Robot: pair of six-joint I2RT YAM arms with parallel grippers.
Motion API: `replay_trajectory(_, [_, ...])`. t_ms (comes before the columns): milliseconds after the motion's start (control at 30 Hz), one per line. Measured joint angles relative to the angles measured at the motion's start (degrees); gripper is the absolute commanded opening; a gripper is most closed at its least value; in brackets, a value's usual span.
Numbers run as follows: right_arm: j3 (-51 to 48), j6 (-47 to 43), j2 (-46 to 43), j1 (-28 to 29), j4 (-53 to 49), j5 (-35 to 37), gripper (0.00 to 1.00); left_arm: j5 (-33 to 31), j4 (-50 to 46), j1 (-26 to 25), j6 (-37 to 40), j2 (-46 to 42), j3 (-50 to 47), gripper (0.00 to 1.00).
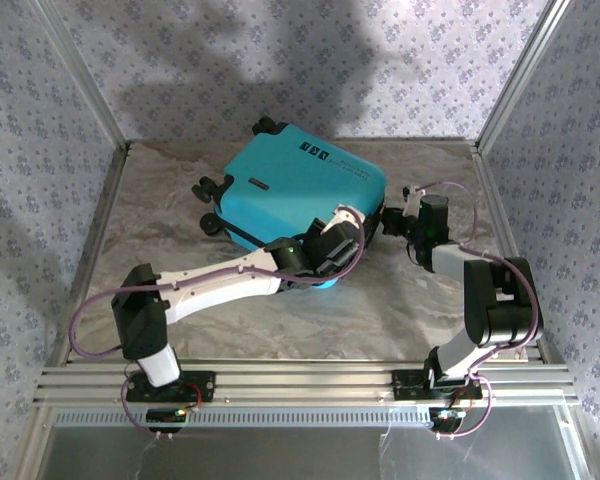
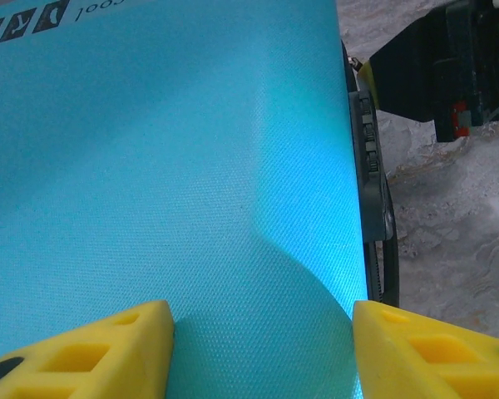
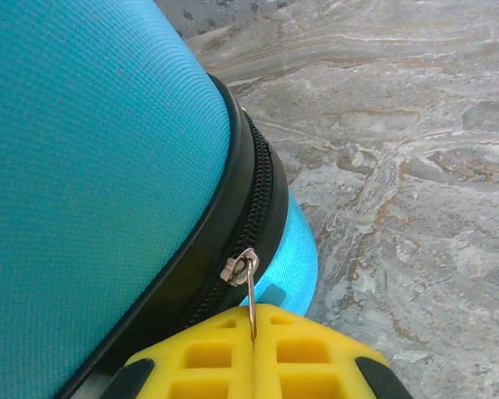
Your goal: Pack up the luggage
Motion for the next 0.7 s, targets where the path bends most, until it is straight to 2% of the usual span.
replay_trajectory(333, [-5.97,-0.5,-7.52,6.32,-1.64,3.06,0.0,0.39,1.36,1.66,-5.11,-9.35,-10.4,0.58])
replay_trajectory(567, [-9.92,-1.44,-15.32,13.66,-6.4,5.86,0.0,0.44,0.72,4.76,-11.21,-18.8,-19.21,0.57])
replay_trajectory(700, [-9.88,-2.36,-16.41,15.28,-8.39,6.4,0.0,1.57,-0.46,7.1,-13.03,-23.1,-22.34,0.57])
